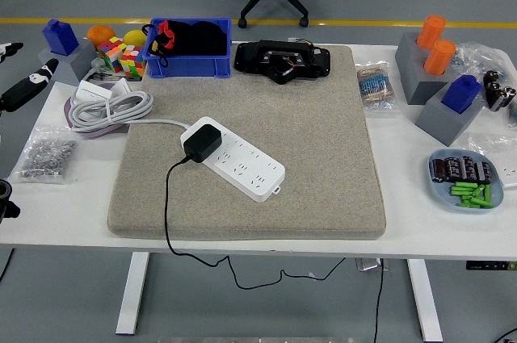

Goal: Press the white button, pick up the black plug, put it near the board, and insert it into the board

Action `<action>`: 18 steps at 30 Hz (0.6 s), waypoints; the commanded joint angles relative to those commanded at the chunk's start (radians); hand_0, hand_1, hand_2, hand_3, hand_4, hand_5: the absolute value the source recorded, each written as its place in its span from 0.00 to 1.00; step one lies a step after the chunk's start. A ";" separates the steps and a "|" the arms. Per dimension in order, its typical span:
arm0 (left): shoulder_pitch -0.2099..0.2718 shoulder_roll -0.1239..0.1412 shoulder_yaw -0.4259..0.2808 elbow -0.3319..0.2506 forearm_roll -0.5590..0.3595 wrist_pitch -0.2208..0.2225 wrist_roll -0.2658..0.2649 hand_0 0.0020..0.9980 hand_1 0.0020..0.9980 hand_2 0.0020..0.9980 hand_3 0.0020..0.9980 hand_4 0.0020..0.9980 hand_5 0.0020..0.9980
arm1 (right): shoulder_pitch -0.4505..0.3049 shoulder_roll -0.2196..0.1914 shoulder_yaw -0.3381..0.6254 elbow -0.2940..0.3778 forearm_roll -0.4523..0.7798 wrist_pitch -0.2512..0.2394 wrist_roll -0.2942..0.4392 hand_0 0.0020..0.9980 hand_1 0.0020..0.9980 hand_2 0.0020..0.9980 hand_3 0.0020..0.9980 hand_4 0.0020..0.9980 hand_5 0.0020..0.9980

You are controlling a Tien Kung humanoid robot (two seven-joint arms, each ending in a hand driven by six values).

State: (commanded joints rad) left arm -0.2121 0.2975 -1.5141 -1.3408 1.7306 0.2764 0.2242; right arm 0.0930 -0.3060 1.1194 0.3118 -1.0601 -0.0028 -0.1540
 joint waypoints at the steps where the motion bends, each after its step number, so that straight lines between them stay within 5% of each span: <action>1: 0.002 0.000 -0.001 0.000 0.000 -0.001 0.001 0.96 0.94 0.88 0.82 0.87 0.56 | -0.001 0.000 0.006 -0.001 -0.001 -0.001 0.000 0.63 0.63 0.62 0.60 0.68 0.44; 18: 0.024 -0.028 -0.044 -0.008 -0.005 -0.025 0.011 0.96 0.89 0.84 0.81 0.86 0.55 | -0.017 0.013 0.100 -0.017 -0.034 0.002 -0.003 0.63 0.64 0.62 0.60 0.68 0.44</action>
State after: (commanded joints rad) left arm -0.1883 0.2695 -1.5577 -1.3493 1.7261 0.2516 0.2352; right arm 0.0759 -0.2932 1.2193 0.2947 -1.0941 -0.0006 -0.1565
